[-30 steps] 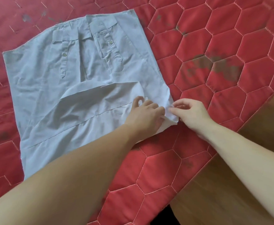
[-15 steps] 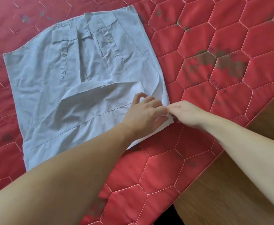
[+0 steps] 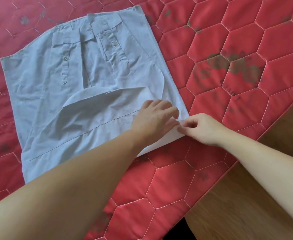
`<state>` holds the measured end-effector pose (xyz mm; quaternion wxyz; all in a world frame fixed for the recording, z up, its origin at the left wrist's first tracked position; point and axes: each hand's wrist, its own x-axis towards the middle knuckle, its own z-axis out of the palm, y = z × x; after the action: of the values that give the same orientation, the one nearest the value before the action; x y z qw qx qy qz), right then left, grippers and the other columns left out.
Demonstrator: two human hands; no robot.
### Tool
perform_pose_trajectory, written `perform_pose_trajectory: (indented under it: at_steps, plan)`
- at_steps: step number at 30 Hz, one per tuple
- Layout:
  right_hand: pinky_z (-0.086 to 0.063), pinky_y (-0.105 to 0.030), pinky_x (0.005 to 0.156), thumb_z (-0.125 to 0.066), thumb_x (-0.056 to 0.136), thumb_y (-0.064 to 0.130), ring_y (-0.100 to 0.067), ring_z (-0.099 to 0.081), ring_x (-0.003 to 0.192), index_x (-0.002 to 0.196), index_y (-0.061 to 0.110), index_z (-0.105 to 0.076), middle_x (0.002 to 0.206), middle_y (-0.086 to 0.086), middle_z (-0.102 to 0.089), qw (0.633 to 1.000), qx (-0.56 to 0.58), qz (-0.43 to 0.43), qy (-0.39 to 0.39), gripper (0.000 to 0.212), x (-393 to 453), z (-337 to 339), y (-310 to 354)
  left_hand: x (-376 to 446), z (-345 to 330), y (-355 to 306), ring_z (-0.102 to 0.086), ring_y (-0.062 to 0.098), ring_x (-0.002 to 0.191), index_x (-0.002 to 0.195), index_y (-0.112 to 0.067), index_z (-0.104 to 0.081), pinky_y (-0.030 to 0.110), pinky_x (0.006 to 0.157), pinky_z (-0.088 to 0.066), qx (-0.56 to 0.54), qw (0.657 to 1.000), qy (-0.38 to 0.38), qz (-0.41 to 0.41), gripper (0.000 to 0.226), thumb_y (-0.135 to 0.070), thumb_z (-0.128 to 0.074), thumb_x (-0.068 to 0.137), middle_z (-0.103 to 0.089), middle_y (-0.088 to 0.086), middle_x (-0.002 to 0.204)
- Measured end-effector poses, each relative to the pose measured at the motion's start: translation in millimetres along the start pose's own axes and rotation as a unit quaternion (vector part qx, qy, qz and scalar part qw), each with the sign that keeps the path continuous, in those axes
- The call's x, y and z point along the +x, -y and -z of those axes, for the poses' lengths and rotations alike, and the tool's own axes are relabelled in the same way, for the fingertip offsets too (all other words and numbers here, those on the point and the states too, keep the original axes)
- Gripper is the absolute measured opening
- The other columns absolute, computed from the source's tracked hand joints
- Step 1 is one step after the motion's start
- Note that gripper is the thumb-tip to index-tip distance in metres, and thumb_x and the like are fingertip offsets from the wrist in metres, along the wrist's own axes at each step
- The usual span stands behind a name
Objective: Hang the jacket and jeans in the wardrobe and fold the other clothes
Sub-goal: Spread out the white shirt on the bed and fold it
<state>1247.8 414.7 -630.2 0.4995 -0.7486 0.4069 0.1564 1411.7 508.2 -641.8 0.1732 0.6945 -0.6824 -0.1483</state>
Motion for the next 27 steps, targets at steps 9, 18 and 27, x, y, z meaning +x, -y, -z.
perform_pose_trajectory:
  at_steps: [9,18,27]
  plan:
    - [-0.038,-0.03,0.055,-0.061,0.081,0.039,-0.02,-0.058,0.068,0.059,0.02,-0.059,0.059,0.005,-0.058,0.982,-0.168,-0.073,-0.054,0.029,2,-8,2,-23,-17,4,-0.056,0.026,0.1,0.104,-0.022,-0.058,0.041,0.085,-0.038,0.057,0.979,0.032,0.193,0.03,-0.048,-0.049,0.092,-0.059,0.0,0.104]
    - [-0.039,-0.036,0.066,-0.05,0.093,0.043,-0.032,-0.059,0.087,0.094,0.021,-0.052,0.097,0.0,-0.059,0.948,-0.242,0.039,-0.202,0.021,-8,-36,8,-50,-41,-11,-0.007,0.024,0.15,0.155,-0.026,-0.018,0.049,0.117,-0.009,0.056,0.981,0.105,0.155,0.069,-0.057,-0.026,0.093,-0.014,0.001,0.163]
    - [-0.043,-0.041,0.075,-0.044,0.096,0.035,-0.035,-0.061,0.093,0.103,0.017,-0.053,0.107,-0.006,-0.061,0.93,-0.33,-0.025,-0.16,0.022,-24,-40,8,-131,10,13,-0.004,0.024,0.15,0.153,-0.038,-0.011,0.052,0.117,-0.007,0.089,0.955,0.164,0.23,0.061,-0.051,-0.034,0.098,-0.006,-0.002,0.163]
